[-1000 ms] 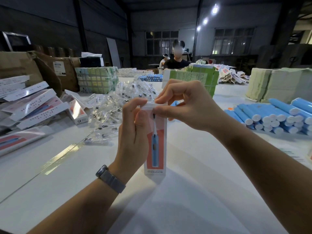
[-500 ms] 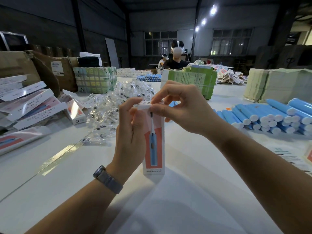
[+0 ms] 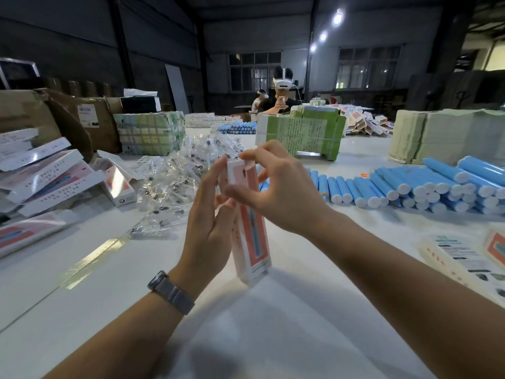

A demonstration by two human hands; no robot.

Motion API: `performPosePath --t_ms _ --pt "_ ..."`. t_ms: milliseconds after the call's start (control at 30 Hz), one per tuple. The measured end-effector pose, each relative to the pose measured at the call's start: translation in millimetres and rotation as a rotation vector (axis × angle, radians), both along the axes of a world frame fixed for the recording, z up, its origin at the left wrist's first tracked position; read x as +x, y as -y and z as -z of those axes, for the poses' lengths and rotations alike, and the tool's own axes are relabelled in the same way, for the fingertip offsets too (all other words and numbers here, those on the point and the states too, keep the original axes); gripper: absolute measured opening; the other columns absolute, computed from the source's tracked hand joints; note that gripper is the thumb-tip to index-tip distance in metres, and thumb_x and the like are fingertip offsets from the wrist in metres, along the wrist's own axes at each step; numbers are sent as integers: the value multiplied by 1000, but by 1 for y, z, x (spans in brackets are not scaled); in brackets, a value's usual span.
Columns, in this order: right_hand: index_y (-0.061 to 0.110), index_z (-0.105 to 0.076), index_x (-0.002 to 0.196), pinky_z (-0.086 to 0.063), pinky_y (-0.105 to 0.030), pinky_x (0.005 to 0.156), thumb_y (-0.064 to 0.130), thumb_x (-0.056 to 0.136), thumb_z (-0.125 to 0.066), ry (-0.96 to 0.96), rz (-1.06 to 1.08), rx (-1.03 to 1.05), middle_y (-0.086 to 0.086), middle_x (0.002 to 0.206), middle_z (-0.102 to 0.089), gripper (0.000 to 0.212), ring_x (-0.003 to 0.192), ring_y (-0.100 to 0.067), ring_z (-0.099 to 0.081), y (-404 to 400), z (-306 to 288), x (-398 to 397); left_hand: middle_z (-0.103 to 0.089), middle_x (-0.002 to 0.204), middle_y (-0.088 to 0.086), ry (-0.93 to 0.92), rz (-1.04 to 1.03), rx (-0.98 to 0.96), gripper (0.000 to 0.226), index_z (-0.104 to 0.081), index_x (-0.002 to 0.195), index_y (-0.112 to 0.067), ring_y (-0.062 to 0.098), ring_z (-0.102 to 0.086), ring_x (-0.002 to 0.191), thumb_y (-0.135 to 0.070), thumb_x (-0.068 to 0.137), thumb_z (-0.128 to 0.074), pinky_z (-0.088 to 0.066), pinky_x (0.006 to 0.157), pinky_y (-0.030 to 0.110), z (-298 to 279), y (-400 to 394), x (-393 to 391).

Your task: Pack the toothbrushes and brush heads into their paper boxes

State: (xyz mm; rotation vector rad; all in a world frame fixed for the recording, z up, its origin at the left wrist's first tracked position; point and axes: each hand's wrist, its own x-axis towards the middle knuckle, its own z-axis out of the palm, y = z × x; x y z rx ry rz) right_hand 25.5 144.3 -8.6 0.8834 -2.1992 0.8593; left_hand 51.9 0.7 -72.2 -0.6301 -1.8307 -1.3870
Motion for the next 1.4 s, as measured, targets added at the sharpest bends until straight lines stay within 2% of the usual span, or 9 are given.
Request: performPosePath --t_ms 100,233,367,600,800,933,1133,1233,1400 --pt "13 -40 148 -44 -27 85 44 88 -68 109 -31 -17 0 123 -51 73 95 -12 -54 3 8 -2 -51 136 -2 50 60 83 60 -32 142 -49 20 -65 114 -10 97 -41 -59 87 43 1 -1 -1" --pt "16 -36 150 -50 -25 80 38 88 -70 139 -51 -65 0 121 -54 75 84 -5 -54 1 11 -2 -53 125 -5 45 109 124 51 -36 138 -47 17 -68 106 -14 99 -42 -59 77 28 0 -1 -2" --pt "20 -49 138 -56 -41 84 39 84 -72 113 90 19 0 122 -61 62 92 -15 -60 -14 2 -6 -55 116 -2 67 24 54 42 -46 124 -46 22 -65 98 -17 93 -44 -61 71 37 2 -2 -4" --pt "18 -65 117 -43 -34 81 41 91 -54 152 477 333 -3 114 -54 36 99 -22 -52 -103 -31 9 -61 97 -15 72 -87 -146 52 -54 102 -55 4 -62 89 -3 95 -58 -58 58 30 20 8 -23" --pt "22 -59 89 -47 -35 71 37 92 -50 376 882 757 0 101 -52 17 93 -25 -56 -224 -33 53 -64 97 -18 190 -96 -169 30 -62 107 -47 0 -63 83 -42 79 -52 -57 49 33 45 24 -50" --pt "24 -57 81 -36 -28 55 39 90 -53 447 1089 794 3 84 -54 18 80 -17 -53 -284 -33 77 -64 97 -14 257 -64 -163 31 -65 102 -41 3 -62 86 -13 91 -60 -56 55 16 53 23 -60" --pt "22 -63 88 -46 -33 65 45 90 -57 405 1161 714 6 79 -51 24 80 -17 -56 -317 -28 81 -57 108 26 458 -4 -194 46 -59 90 -27 29 -56 85 17 94 -48 -49 47 11 48 20 -76" --pt "23 -61 82 -42 -32 62 48 92 -56 421 1198 684 5 82 -53 28 75 -16 -55 -327 -27 82 -60 98 16 396 -35 -207 46 -62 89 -29 38 -58 92 14 94 -51 -51 50 13 49 20 -68" --pt "26 -64 96 -47 -34 67 50 94 -51 291 1189 769 4 98 -57 27 83 -17 -54 -321 -25 81 -64 92 -12 299 -71 -234 47 -67 94 -36 14 -64 80 10 91 -59 -54 53 17 65 19 -69"
